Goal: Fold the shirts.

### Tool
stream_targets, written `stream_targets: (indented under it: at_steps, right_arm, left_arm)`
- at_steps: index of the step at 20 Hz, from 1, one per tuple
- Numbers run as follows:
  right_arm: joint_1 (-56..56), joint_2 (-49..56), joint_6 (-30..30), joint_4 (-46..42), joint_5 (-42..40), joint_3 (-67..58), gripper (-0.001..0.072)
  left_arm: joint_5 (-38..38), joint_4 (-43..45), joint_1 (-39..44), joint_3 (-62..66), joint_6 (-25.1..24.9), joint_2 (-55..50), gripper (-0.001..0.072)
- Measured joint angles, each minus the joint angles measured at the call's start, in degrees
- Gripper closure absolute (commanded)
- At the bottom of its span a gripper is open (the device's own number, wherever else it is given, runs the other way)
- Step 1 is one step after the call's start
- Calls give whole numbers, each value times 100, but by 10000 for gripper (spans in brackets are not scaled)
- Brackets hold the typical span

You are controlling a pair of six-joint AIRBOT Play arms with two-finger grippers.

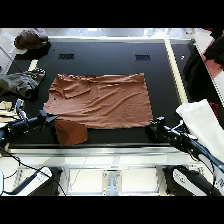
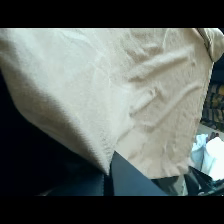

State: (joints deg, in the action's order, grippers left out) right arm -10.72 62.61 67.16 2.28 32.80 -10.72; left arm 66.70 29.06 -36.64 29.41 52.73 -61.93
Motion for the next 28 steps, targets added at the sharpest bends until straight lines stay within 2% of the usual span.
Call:
stream_targets:
  at_steps: [1,3,6,9,12,15,18,20,25,28]
  right_arm:
    - [0,160,-26,-31,7,-144,700]
    - [0,374,-122,-11,186,-402,701]
    - [0,348,-590,-2,590,-791,702]
    - [0,-247,-968,-260,1128,-1414,702]
    - [0,-1217,-1034,-1244,1755,-2304,702]
    - [0,-2347,-387,-2874,2227,-3434,703]
    - [0,-3220,358,-4599,2404,-4690,704]
    - [0,-3508,649,-5438,2461,-5506,705]
    - [0,-3370,922,-6623,2474,-6968,705]
    - [0,-2844,977,-7003,2625,-7265,704]
  left_arm:
    - [4,0,0,0,0,0,695]
    - [0,0,0,0,0,2,696]
    - [94,7,0,66,0,81,696]
    - [481,11,0,428,0,444,696]
    - [828,0,-22,1172,0,1158,696]
    - [909,-98,-234,2109,151,1934,696]
    - [551,-197,-678,3117,533,2527,696]
    - [409,-282,-935,3777,813,2719,696]
    - [254,-839,-1167,4784,1141,2826,696]
    - [717,-962,-1143,4894,1270,2577,697]
